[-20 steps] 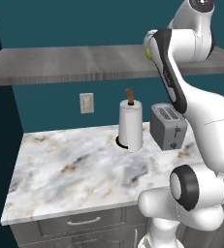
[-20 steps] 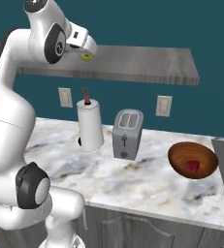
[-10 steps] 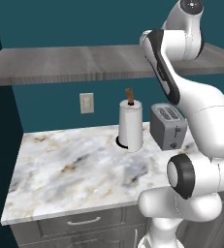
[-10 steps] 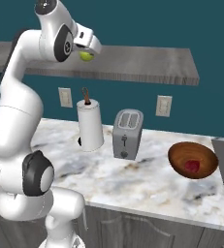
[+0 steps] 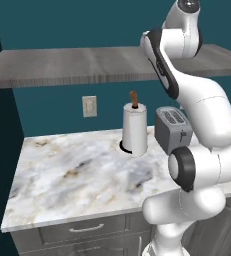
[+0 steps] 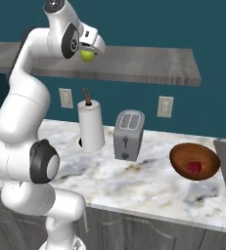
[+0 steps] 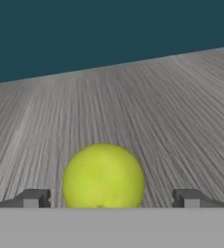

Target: Pick the pears from the cabinet and place them in one bowl. Pick the sweet potato from the sink and place it in the other bowl.

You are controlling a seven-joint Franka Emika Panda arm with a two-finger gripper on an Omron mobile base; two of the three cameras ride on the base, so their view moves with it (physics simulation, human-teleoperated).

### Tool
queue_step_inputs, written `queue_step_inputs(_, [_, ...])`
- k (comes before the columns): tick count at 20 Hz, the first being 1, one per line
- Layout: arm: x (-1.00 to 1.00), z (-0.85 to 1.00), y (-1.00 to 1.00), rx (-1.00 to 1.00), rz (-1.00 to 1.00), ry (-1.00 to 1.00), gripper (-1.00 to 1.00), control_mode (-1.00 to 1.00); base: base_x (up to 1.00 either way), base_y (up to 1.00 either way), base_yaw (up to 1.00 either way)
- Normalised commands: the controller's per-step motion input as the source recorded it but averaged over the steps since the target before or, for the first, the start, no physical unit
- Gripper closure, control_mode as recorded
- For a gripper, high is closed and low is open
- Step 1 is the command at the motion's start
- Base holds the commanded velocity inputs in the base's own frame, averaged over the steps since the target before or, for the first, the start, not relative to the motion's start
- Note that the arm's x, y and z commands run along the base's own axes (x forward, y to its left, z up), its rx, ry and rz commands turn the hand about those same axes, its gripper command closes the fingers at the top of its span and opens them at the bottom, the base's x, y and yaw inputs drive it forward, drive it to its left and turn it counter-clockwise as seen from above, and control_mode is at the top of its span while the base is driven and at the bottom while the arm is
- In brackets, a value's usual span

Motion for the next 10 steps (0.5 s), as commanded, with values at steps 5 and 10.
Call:
queue_step_inputs(5, [0.03, -0.16, 0.0, 0.0, 0.0, 0.01, -1.0, -1.0, 0.0, 0.0, 0.0])
queue_step_inputs(10, [0.11, -0.25, 0.0, 0.0, 0.0, 0.0, -1.0, -1.0, 0.0, 0.0, 0.0])
